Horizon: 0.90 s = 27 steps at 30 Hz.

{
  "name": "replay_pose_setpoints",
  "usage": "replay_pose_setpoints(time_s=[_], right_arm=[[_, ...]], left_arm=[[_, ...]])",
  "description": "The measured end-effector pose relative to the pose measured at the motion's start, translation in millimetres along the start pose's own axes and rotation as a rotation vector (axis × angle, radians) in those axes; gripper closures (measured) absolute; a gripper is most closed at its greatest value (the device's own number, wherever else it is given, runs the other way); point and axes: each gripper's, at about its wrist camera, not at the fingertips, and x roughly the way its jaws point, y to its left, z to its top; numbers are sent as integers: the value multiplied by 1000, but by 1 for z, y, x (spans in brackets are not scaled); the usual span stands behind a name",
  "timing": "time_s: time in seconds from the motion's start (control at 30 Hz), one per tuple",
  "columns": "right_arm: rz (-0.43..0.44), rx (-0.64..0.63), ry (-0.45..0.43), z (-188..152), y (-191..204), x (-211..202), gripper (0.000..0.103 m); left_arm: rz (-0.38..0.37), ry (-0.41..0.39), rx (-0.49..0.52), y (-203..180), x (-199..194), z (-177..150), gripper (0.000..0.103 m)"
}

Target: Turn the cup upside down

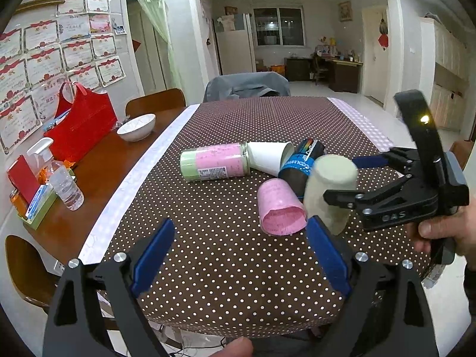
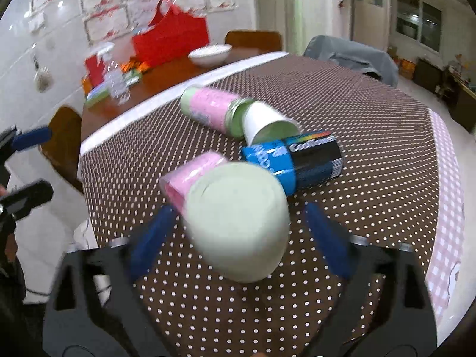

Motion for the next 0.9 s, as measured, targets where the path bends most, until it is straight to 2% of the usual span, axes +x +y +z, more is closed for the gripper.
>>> replay_pose_setpoints(time_s=[0.37, 0.73, 0.9], right_arm=[[-50, 204, -243, -11, -3, -70, 6], [-50, 271, -325, -21, 15, -106, 6], [-80, 297, -353, -26, 21, -117, 6]], left_arm=[[16, -64, -9, -13, -23, 12, 14], [34, -131, -7, -31, -48, 23, 14], [42, -153, -6, -35, -57, 25, 14]])
